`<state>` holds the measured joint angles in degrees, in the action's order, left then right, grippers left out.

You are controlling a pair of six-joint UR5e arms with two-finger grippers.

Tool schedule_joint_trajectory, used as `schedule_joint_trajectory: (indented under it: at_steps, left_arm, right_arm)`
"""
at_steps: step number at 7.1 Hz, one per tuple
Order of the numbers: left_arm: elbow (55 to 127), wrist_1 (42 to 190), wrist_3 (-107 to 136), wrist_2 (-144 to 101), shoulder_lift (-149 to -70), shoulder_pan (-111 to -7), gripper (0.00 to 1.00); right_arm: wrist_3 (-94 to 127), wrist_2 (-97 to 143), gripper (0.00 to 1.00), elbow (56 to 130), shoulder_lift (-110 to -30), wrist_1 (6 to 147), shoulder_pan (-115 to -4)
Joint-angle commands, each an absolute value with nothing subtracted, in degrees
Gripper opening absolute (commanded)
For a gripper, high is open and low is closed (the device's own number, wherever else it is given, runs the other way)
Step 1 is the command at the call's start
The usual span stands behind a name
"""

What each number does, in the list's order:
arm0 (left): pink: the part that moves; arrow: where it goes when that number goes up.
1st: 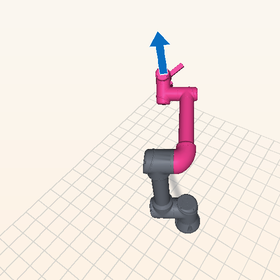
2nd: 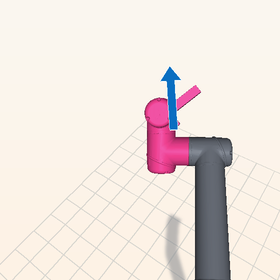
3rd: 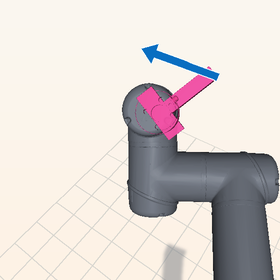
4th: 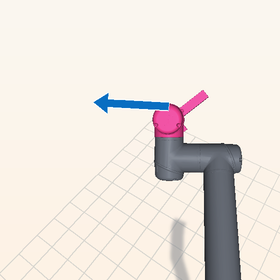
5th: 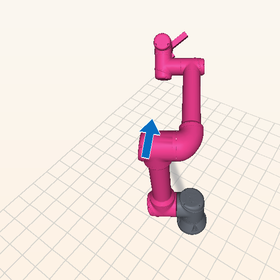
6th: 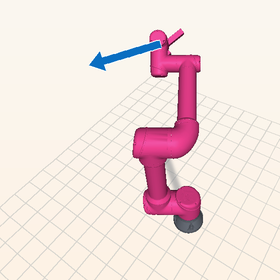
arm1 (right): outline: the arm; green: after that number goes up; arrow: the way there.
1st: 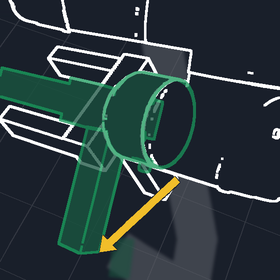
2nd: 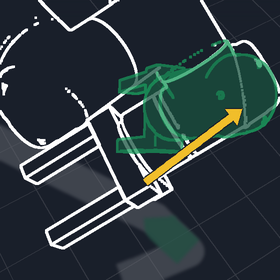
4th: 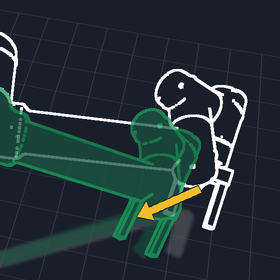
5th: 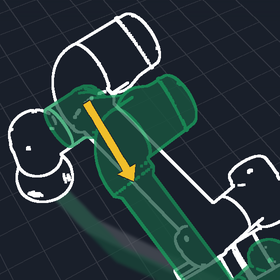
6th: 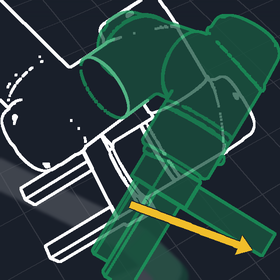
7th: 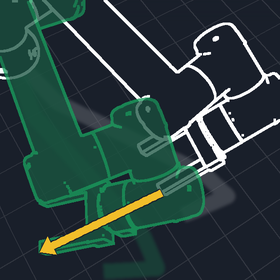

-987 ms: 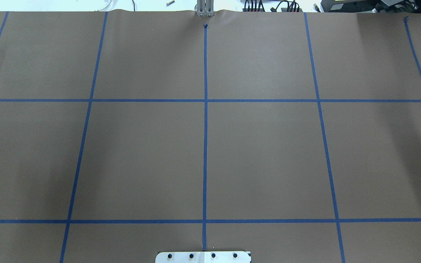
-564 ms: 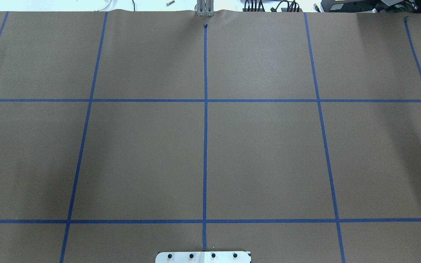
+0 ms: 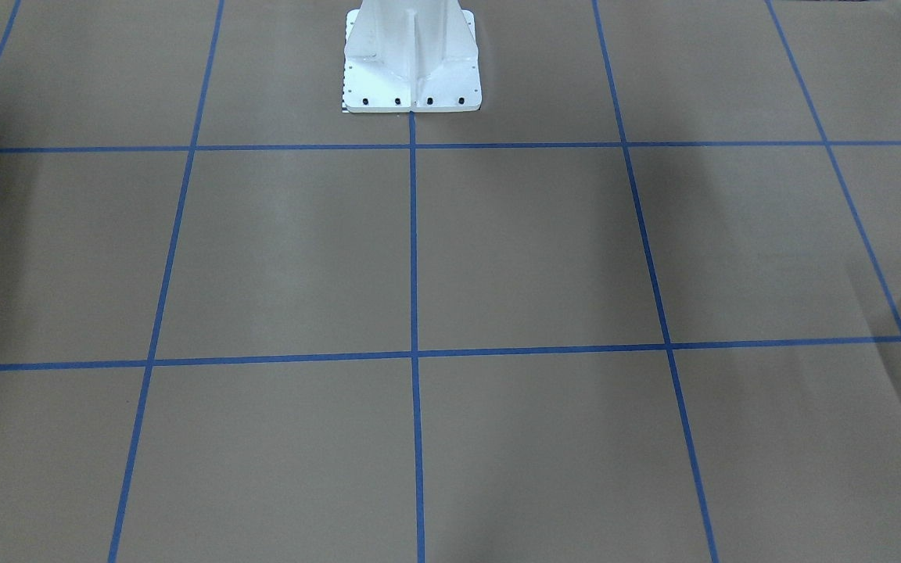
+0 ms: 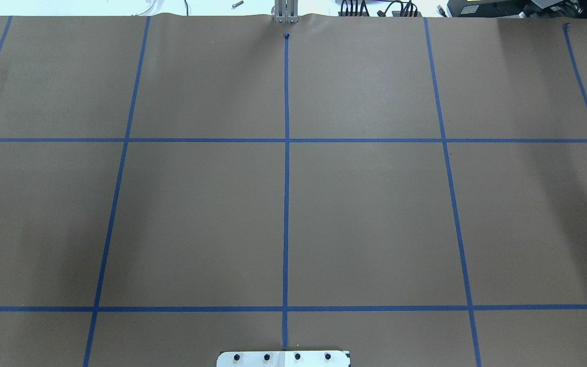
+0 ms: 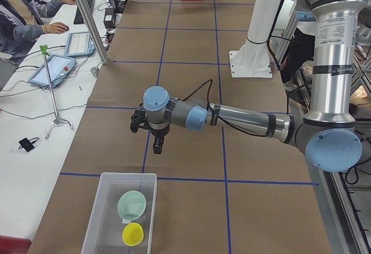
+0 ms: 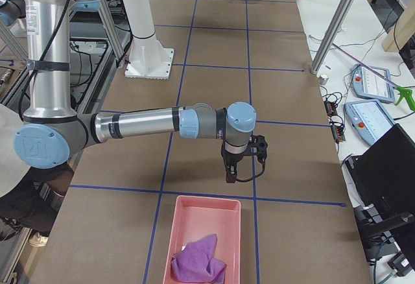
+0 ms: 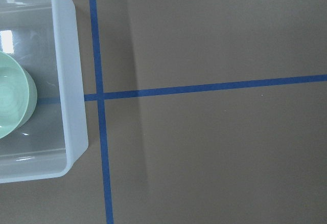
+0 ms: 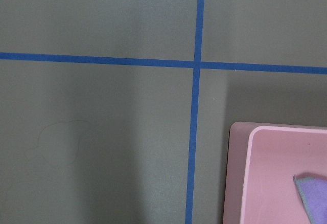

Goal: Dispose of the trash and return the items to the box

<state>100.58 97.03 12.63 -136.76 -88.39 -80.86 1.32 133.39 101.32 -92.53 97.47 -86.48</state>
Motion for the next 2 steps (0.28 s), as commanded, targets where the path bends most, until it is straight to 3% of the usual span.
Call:
schedule_joint_trajectory:
  at_steps: [1, 2]
  left_arm:
    - [100.5, 96.9, 12.6, -136.8, -89.1, -80.9, 0.98]
    - [100.5, 96.9, 12.7, -136.8, -89.3, -80.9, 0.98]
  right_arm:
    - [1.3, 133.3, 1.00, 101.3, -92.5, 97.5, -86.5]
    - [1.3, 133.3, 1.00, 101.3, -92.5, 97.5, -86.5]
